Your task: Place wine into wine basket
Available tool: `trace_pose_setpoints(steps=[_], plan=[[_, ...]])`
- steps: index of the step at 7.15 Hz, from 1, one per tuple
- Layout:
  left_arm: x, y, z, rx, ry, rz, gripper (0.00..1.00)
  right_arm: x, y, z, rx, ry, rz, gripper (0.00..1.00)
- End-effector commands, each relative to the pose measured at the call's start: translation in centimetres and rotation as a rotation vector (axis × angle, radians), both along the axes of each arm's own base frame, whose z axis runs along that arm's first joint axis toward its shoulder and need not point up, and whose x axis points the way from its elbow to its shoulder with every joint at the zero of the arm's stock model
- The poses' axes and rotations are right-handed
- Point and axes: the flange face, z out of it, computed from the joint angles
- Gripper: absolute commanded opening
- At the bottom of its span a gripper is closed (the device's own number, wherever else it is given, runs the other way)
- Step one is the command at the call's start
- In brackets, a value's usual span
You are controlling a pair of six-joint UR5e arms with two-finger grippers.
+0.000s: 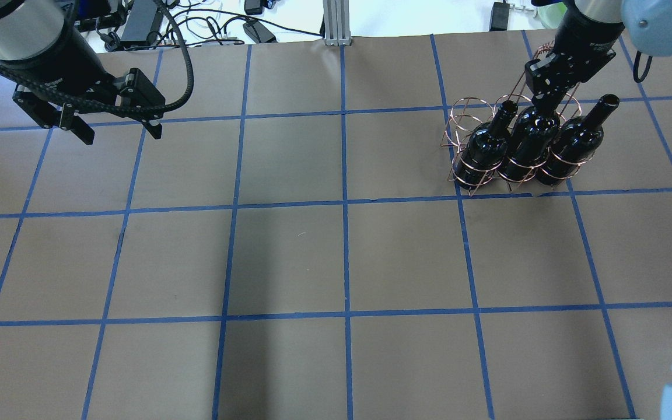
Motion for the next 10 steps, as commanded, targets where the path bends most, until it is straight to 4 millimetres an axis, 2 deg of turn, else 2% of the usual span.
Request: trace_pose_setpoints(steps=[1,2,4,5,6,9,10], plan=[[-0.4,0.1,-0.3,0.002,-0.026,0.016,1.00,0.1,0.2,0.2,-0.003,-0.002,-0.003,0.76],[-0.4,0.2,-0.5,0.005,-0.027,0.015,1.00,0.1,0.2,0.8,-0.024,0.002,-0.015,0.89],[-0.5,0.3,-0.4,0.004,-0.021,0.001,1.00,0.7,2.9,6.3,-0.106,0.014,-0.013,0.99],[-0.5,0.3,-0.4,0.003,-0.020,0.003,1.00,1.4,5.1,7.9,-0.065,0.002,-0.013,0.99],[-0.5,0.3,-0.4,0.003,-0.018,0.003,1.00,2.8,7.4,10.4,-0.075,-0.022,-0.046,0.99],[-0.5,0.4,-0.4,0.005,-0.020,0.003,1.00,5.4,15.1,15.0,0.000,-0.030,-0.140,1.00],[-0.6,0.4,-0.5,0.009,-0.018,0.013,1.00,6.3,15.4,14.9,0.006,-0.025,-0.154,1.00]])
